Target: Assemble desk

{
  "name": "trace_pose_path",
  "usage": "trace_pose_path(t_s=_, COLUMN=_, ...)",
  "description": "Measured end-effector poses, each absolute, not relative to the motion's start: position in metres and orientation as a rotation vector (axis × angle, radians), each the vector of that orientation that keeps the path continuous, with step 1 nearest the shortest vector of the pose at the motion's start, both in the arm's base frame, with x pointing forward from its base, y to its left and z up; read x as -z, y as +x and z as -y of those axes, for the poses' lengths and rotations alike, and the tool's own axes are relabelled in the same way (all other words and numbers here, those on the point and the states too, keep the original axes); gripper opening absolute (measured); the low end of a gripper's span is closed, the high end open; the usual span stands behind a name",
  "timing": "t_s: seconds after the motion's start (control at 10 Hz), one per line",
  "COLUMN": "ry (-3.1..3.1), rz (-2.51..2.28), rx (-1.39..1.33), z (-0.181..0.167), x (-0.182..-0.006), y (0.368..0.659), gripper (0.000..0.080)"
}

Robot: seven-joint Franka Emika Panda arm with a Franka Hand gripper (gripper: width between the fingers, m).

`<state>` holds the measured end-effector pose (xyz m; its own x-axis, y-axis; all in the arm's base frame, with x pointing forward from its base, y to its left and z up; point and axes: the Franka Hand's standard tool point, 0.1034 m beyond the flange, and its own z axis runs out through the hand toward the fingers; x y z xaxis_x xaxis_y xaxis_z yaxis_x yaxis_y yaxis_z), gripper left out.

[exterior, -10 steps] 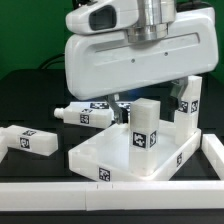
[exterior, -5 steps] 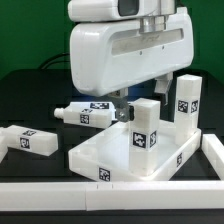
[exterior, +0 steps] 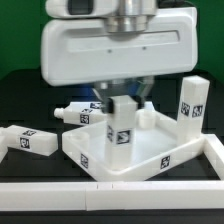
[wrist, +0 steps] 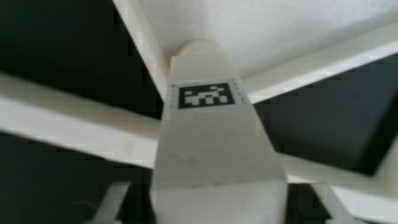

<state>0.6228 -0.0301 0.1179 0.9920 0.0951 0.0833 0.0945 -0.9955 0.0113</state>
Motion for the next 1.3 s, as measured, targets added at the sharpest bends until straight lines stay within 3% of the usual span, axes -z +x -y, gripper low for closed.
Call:
trace_pose_path(t_s=0.7, ry=3.078, rz=0.694, rx=-0.166, z=0.055, x=-0.118, y=0.627, gripper=0.0292)
trace_pose_path(t_s=1.0, ry=3.079, rz=0.682, rx=-0.169, z=0.056, x=-0.117, y=0.627, gripper=0.0294)
trace_pose_path(t_s=1.2, ry=3.079, rz=0.682, rx=-0.168, z=0.056, x=-0.117, y=0.627, gripper=0.0576)
trace_pose_path(t_s=1.3, ry=3.079, rz=0.685, rx=-0.168, z=0.055, x=-0.117, y=0.627, gripper=0.0576)
